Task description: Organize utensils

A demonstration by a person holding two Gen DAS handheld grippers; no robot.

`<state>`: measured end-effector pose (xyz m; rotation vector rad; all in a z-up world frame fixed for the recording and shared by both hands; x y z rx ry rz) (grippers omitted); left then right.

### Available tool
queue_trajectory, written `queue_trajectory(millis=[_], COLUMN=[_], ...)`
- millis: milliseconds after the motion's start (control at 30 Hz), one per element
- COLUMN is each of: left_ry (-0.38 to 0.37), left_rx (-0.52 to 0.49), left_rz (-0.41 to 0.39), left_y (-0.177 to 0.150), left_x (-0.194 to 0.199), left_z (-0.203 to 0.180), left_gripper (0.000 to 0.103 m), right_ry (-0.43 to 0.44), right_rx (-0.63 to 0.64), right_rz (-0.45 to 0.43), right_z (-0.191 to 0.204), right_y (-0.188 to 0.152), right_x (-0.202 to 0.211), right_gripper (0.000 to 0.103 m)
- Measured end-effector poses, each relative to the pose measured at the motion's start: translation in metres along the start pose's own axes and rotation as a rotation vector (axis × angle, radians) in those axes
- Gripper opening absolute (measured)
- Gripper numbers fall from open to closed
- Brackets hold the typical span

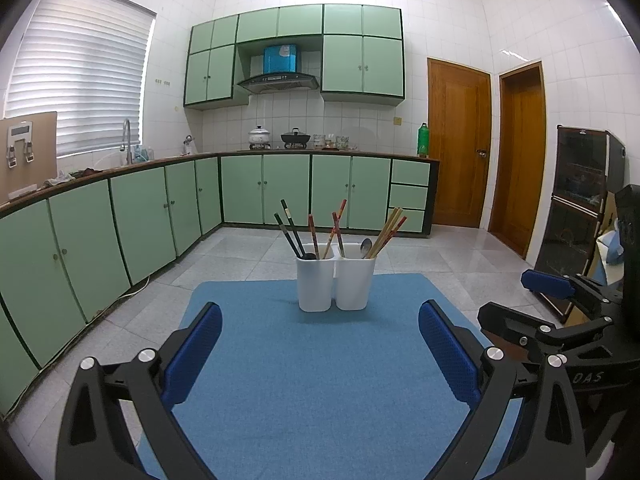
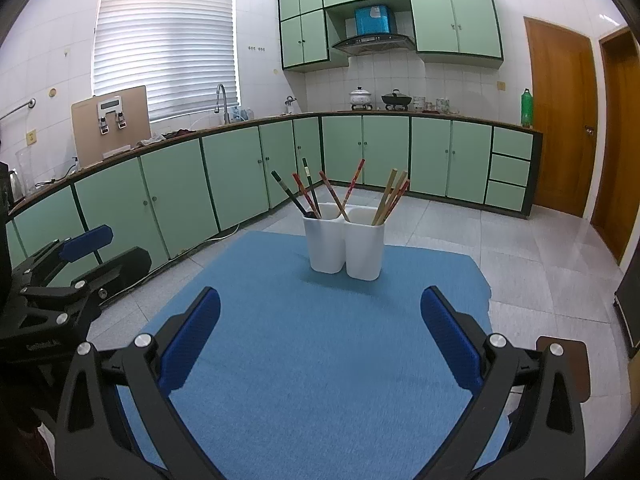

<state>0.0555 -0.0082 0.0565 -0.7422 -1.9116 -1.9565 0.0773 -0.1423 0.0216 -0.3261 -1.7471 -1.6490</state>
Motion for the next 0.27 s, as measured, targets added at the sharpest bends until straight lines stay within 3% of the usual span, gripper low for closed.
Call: queue_trajectory(millis=[267], left_ry=[0.005], left_rx=[-0.002], left_rz=[0.003], left_y=[0.0005], left_x=[0.0001], left_z=[-0.0040], left_gripper=[0.097], right_ry=[0.000], right_rx=[0.001], right_rz=[0.001], right_z=[0.0009], right_y=[-0.0009], right_x=[0.0009], right_gripper=[0.097])
Point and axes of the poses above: each gripper's, at about its wrist camera, not at the fingertips, and x roughly against the way its jaws point, z to its left, y to its top, the point moved 2 cm from there along -x, roughly the way its jaws point, and after that the axes turned 13 degrees about z, right-handed, at the moved point
